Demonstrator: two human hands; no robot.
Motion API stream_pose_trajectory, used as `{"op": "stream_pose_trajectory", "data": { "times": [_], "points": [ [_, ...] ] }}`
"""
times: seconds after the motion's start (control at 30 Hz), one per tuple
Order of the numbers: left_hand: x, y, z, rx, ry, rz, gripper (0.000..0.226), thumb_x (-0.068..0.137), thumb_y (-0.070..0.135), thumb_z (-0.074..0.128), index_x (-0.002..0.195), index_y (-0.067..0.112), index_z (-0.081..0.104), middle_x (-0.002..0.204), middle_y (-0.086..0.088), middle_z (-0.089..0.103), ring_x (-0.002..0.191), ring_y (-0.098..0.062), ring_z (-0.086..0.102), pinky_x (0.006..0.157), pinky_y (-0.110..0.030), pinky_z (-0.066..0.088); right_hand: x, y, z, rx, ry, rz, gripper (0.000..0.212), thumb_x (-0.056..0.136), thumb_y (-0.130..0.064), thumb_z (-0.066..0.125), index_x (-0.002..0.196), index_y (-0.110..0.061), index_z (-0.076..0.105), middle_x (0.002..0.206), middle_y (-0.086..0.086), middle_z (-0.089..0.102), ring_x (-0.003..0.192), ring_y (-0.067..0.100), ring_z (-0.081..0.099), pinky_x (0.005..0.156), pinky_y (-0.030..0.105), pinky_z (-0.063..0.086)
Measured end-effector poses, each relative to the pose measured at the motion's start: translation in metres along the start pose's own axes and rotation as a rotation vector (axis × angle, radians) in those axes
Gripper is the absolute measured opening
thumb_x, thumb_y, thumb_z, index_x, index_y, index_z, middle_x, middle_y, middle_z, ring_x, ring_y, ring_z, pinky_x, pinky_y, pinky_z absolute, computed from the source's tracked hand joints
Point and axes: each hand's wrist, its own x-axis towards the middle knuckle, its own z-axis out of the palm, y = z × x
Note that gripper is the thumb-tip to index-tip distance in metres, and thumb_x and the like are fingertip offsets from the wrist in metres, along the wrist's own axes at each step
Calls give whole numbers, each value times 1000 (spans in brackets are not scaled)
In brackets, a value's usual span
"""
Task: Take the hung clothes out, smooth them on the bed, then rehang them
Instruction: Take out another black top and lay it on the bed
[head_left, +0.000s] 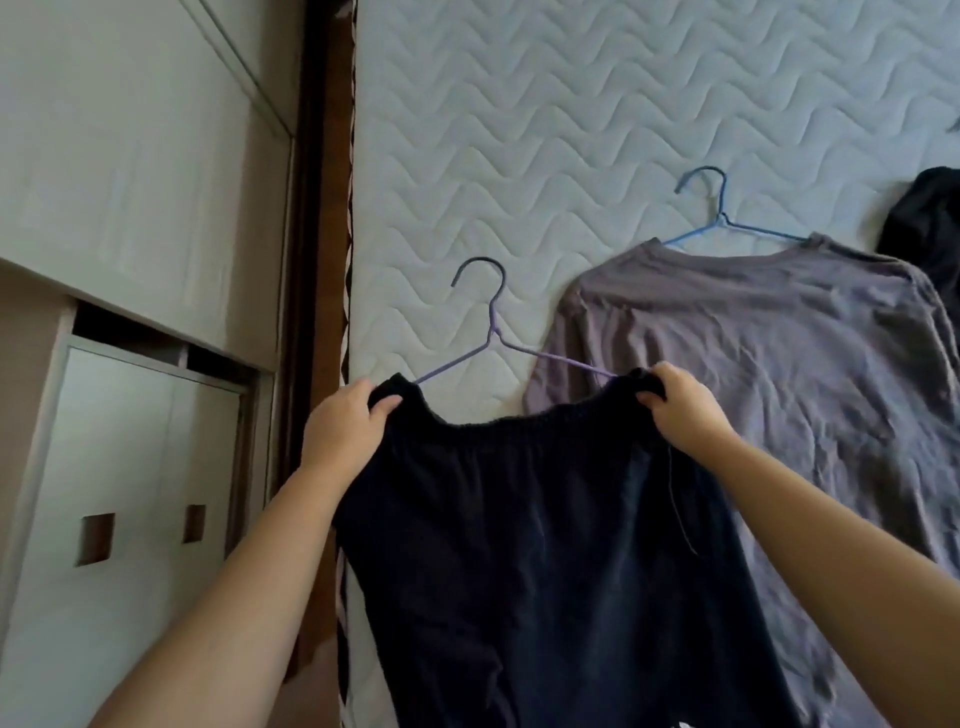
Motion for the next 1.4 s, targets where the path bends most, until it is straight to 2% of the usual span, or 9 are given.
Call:
{"op": "stream_pose_trajectory", "data": {
  "times": [0.17,0.27,0.43,0.6,0.8,0.97,1.1,1.23,1.4],
  "points": [
    [61,5,33,-23,29,-54,35,92,37,47,108,7,55,102,-13,62,93,-34,57,79,-40,45,61,-1,5,4,63,-18,23,89,-14,52,108,-1,51,117,22,53,109,37,49,81,39,38],
    [91,8,61,-79,10,-84,32,92,35,48,106,7,55,97,-11,61,92,-32,56,75,-37,42,90,13,19,11,38,24,22,91,-15,50,108,-2,50,118,21,53,107,37,50,76,36,35],
    [120,-2,103,-139,-50,-149,29,91,35,49,99,8,53,92,-10,62,87,-31,58,74,-39,43,114,36,40,33,13,97,29,92,-26,50,113,-5,50,119,18,57,106,36,53,81,39,41],
    [129,-13,114,-214,-16,-157,30,90,34,51,103,7,55,91,-4,59,88,-28,57,76,-38,43,123,36,45,-10,49,142,37,90,-35,51,117,-8,52,123,16,57,111,35,53,86,39,43],
    [126,-3,107,-118,-52,-200,31,91,34,49,107,8,53,102,-13,64,92,-33,58,79,-42,46,117,28,45,61,58,220,38,91,-35,50,116,-8,46,124,17,54,113,36,49,82,38,39],
    [97,21,75,-15,-91,-205,40,89,32,52,121,9,47,118,-14,59,107,-34,55,89,-44,45,80,17,31,152,129,249,46,91,-25,50,128,0,37,133,21,42,124,38,35,100,45,33],
    [34,40,48,-319,-19,-241,42,90,26,53,128,8,45,130,-10,52,121,-27,48,98,-36,38,24,41,10,365,129,302,48,91,-21,49,134,-5,36,137,17,43,127,34,39,102,42,35],
    [-69,60,39,-700,-23,-392,30,91,23,52,118,10,52,111,-3,58,111,-20,54,89,-26,38,-69,89,-7,535,209,458,40,92,-17,49,129,-4,42,124,18,57,111,34,54,90,38,39],
    [-173,84,52,-1048,-80,-732,15,95,18,44,107,14,52,101,-2,61,97,-17,57,87,-32,41,-184,138,-1,609,228,623,33,92,-18,50,122,-6,49,112,14,60,90,29,55,70,34,40]
  ]
}}
